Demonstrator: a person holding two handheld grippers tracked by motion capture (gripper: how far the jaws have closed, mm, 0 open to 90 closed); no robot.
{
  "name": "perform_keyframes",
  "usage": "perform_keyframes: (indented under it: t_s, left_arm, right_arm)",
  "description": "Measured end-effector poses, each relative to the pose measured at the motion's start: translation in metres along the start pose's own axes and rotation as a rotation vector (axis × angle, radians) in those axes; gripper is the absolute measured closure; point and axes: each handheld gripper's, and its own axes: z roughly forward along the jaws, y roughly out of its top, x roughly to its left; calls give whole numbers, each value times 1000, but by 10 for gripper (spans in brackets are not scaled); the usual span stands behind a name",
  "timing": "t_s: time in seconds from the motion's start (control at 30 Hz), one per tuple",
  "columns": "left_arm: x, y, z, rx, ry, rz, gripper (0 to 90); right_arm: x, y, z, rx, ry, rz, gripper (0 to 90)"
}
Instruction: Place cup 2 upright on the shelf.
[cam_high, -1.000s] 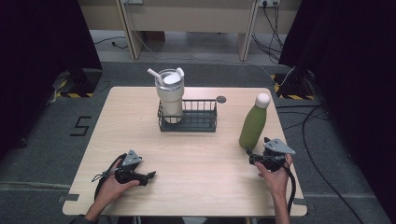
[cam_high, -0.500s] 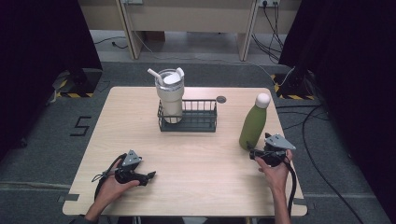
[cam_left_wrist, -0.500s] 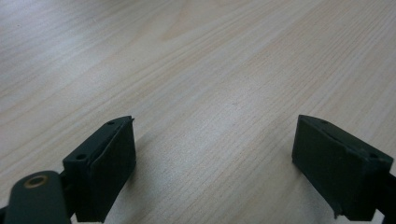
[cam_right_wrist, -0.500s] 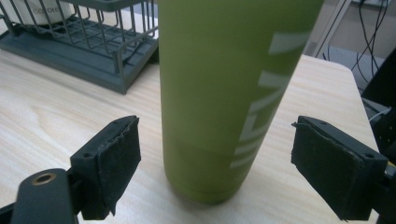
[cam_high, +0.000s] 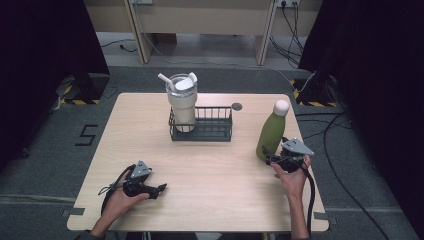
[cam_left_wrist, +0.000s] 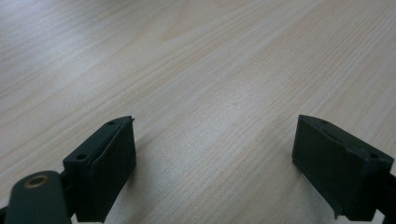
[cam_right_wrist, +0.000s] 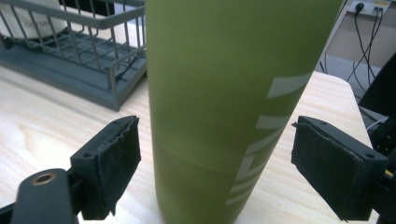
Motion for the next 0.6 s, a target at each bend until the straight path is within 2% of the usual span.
perform_keyframes:
  t_s: [0.27,0.33,0.6]
  left_arm:
    - [0,0,0,0,0,0,129]
    - [0,0,0,0,1,0,128]
    - [0,0,0,0,2,0,129]
  right_arm:
    - [-5,-2,10,-38,28,41,152]
    - [-5,1,13,-37,30,16,154]
    - [-2,6,22,-44,22,6,162]
